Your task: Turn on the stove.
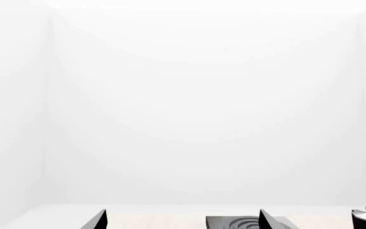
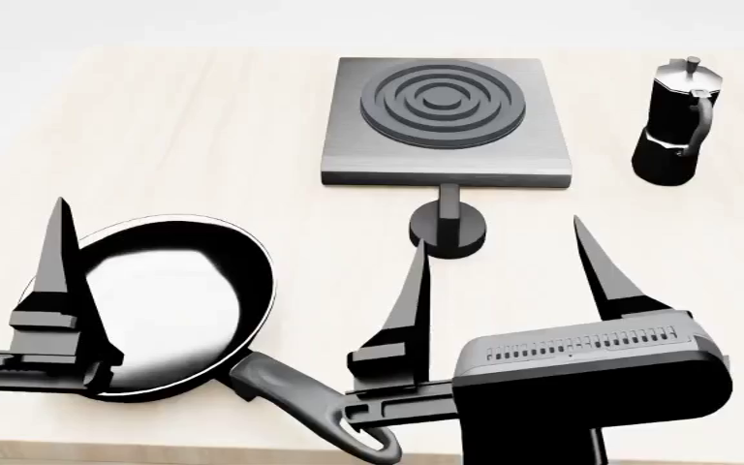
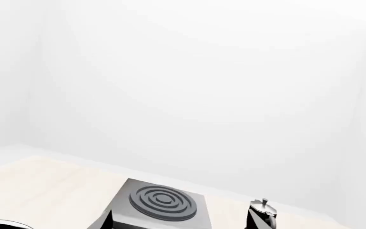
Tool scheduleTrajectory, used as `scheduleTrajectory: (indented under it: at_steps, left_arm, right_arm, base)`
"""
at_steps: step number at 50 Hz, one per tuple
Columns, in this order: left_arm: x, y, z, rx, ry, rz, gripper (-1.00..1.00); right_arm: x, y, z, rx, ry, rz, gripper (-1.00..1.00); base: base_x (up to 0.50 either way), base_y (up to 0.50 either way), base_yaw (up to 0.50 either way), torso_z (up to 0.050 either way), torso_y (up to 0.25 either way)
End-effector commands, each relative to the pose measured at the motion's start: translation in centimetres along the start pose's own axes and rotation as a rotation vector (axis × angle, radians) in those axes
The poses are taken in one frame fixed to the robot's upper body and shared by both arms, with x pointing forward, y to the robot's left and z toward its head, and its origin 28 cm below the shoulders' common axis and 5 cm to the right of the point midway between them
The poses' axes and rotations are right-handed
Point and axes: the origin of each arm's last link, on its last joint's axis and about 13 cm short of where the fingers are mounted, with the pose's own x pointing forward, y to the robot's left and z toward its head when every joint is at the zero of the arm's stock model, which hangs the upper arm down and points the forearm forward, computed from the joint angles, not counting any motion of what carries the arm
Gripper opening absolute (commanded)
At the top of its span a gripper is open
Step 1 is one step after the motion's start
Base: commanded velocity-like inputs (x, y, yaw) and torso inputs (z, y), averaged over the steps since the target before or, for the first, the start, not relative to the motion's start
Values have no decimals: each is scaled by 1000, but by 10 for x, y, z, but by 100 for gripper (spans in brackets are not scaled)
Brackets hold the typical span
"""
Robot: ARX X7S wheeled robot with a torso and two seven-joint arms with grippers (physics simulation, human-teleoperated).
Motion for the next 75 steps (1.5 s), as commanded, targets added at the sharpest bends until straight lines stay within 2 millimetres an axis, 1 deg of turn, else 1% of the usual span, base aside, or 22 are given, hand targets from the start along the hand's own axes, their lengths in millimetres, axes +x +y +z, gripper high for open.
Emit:
scheduleTrajectory:
  at_steps: [1, 3, 75]
  left_arm:
    - [1, 1, 0, -1, 0, 5, 100]
    - [1, 0, 0, 0, -1, 7, 100]
    - [0, 0, -1, -9, 4, 7, 100]
  right_arm:
    - [1, -1, 0, 29, 5, 5, 100]
    - [1, -1, 0, 56, -1, -5, 100]
    - [0, -1, -1, 47, -2, 5, 100]
  base:
    - [0, 0, 0, 0, 0]
    - [6, 0, 0, 0, 0]
    - [268, 0, 0, 0, 0]
